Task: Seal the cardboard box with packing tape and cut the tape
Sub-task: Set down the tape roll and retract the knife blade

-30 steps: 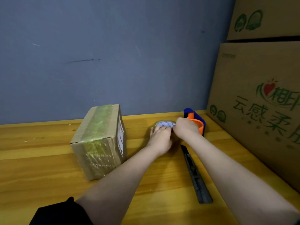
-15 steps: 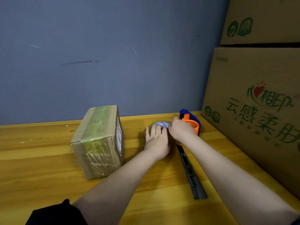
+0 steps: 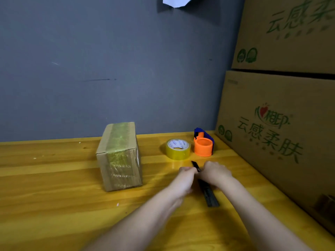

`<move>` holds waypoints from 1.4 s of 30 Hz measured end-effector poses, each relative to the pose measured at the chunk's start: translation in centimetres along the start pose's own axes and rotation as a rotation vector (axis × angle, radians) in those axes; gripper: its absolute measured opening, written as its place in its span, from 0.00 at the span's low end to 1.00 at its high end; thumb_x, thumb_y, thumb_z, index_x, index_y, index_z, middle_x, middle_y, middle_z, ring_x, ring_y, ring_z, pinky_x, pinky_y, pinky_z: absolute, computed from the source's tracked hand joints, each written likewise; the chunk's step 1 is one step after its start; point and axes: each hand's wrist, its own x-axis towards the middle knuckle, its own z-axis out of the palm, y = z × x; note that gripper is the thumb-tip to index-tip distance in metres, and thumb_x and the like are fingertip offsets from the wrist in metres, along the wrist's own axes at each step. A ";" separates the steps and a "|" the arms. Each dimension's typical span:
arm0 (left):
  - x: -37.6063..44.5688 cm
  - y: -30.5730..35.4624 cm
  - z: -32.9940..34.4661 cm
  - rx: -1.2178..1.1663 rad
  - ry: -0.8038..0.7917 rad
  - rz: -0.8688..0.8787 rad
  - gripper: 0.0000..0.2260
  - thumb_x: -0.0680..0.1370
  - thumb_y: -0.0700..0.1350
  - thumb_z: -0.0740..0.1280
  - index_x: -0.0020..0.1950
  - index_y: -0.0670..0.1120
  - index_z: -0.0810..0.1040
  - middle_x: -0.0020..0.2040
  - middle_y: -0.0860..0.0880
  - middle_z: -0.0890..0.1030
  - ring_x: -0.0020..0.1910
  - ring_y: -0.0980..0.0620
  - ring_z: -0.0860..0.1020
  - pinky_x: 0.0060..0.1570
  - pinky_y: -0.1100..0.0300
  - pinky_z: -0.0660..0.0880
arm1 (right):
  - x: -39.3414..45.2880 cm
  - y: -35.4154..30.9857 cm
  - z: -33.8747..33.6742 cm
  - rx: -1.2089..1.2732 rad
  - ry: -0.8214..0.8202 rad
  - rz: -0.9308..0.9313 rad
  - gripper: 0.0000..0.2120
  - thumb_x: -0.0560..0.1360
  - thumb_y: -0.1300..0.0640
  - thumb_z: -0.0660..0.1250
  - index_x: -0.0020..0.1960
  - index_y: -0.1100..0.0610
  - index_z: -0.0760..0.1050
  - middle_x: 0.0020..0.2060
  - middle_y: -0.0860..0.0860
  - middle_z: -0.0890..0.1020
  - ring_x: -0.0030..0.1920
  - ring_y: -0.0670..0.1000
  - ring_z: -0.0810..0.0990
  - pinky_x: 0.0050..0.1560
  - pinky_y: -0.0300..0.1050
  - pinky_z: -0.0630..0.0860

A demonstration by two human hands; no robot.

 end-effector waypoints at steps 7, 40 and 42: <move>-1.9 0.0 0.8 -0.278 -0.057 -0.056 0.08 0.76 0.42 0.56 0.39 0.48 0.73 0.39 0.49 0.76 0.41 0.53 0.73 0.48 0.59 0.67 | -1.1 -0.1 0.1 0.209 -0.083 0.069 0.17 0.70 0.44 0.69 0.42 0.58 0.73 0.37 0.54 0.81 0.39 0.55 0.84 0.40 0.47 0.82; -3.2 -2.9 -10.0 0.111 0.034 0.341 0.12 0.80 0.46 0.60 0.38 0.43 0.71 0.18 0.52 0.68 0.15 0.58 0.63 0.16 0.69 0.58 | -5.7 -8.1 5.2 1.609 -0.081 -0.479 0.06 0.79 0.59 0.60 0.48 0.61 0.72 0.38 0.56 0.85 0.36 0.50 0.82 0.32 0.38 0.75; -3.1 -3.0 -9.9 0.087 0.073 0.364 0.16 0.80 0.48 0.60 0.34 0.43 0.71 0.17 0.52 0.67 0.15 0.57 0.62 0.17 0.69 0.58 | -6.2 -8.2 5.1 1.597 -0.067 -0.512 0.07 0.79 0.60 0.60 0.49 0.62 0.75 0.38 0.55 0.85 0.36 0.48 0.83 0.34 0.38 0.77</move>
